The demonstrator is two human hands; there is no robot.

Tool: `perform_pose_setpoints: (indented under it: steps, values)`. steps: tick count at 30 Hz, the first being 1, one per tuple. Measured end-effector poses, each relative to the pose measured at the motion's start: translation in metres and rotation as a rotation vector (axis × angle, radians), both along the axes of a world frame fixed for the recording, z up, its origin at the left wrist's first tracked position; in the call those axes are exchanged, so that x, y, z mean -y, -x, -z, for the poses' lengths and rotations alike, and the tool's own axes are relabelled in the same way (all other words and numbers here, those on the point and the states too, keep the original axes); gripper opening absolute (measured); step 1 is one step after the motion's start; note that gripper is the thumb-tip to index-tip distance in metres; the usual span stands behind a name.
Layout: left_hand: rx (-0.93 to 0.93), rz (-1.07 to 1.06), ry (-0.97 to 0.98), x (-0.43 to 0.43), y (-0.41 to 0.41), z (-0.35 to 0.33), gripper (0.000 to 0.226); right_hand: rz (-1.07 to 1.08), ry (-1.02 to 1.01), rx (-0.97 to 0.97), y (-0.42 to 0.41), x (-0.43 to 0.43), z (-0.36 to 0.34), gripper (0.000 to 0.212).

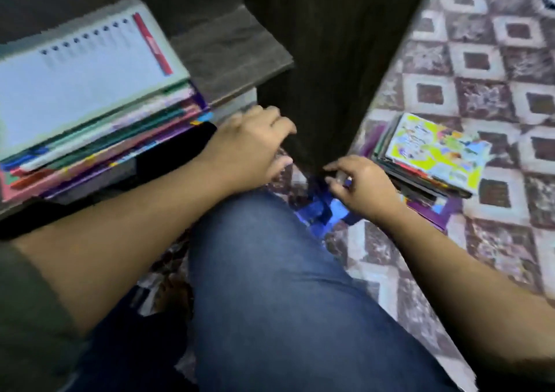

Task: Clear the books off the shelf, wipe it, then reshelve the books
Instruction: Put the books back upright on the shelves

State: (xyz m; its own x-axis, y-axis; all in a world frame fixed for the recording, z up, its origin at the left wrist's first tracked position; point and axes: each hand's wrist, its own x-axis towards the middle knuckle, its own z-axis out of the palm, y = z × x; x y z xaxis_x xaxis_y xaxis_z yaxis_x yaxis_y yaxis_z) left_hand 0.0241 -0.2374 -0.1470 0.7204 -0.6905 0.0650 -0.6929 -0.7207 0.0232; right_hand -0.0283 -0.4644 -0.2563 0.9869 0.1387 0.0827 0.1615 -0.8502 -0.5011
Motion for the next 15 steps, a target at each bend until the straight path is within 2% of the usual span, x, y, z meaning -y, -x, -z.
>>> perform_pose_setpoints:
  steps: [3,6,10,15]
  values:
    - [-0.121,0.202,-0.096,0.074,0.008,0.022,0.046,0.216,0.077,-0.213,0.032,0.066,0.027,0.020]
    - [-0.191,0.298,-0.251,0.136,0.005,0.047,0.052,0.324,0.088,-0.304,0.046,0.110,0.045,0.024]
    - [-0.203,0.360,-0.333,0.200,-0.009,0.079,0.052,0.423,0.160,-0.281,0.040,0.150,0.061,0.032]
    - [-0.214,0.356,-0.420,0.246,-0.031,0.122,0.052,0.474,0.247,-0.200,0.016,0.186,0.078,0.055]
